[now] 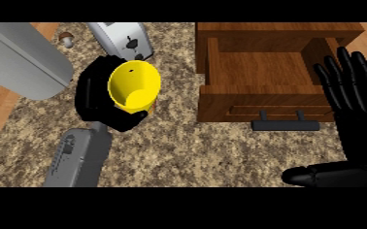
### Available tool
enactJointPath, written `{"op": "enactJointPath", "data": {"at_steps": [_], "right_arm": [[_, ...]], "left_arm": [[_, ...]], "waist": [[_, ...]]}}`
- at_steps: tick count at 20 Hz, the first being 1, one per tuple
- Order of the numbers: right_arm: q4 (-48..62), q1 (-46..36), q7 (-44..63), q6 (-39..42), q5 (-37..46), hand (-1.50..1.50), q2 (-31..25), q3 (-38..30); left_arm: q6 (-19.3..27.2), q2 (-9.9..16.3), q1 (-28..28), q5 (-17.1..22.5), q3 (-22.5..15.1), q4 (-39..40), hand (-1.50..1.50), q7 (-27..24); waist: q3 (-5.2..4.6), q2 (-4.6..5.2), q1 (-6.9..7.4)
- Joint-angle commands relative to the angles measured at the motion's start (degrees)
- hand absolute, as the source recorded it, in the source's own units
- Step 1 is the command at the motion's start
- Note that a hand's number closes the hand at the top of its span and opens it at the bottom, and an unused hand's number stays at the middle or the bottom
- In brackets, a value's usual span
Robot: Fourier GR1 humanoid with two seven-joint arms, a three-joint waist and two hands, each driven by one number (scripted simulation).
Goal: Pick up the cup, place it into the drawer and close the drawer
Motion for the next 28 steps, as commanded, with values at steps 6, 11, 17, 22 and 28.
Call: {"op": "enactJointPath", "data": {"at_steps": [6, 11, 17, 22, 28], "right_arm": [[-1.1, 3.1, -3.1, 0.2, 2.0, -1.5, 1.8, 2.3], [1.2, -1.9, 0.3, 0.3, -0.1, -1.5, -1.3, -1.5], [-2.5, 3.1, -0.2, 1.2, -0.4, -1.5, -0.4, -0.2], [-1.7, 1.6, 0.1, 0.4, 0.0, -1.5, 0.5, 0.7], [0.2, -2.0, 1.4, 1.8, -2.5, -1.5, -2.7, -2.8]], "left_arm": [[10.2, -0.6, -13.8, -2.5, -1.9, -2.3, 1.5, 11.8], [17.1, -0.7, -24.2, -4.2, -4.9, 4.1, 1.5, 14.1], [17.3, -0.7, -31.8, -4.8, -4.0, 12.3, 1.5, 15.0], [18.2, -0.7, -35.9, -5.3, -4.6, 17.1, 1.5, 17.2], [25.8, -0.7, -43.4, 1.8, -10.9, 31.4, 1.5, 9.5]], "waist": [[0.0, 0.07, -0.51], [0.0, 0.17, -0.73], [-0.01, 0.18, -1.12], [-0.01, 0.15, -0.79], [0.0, 0.53, -2.47]]}}
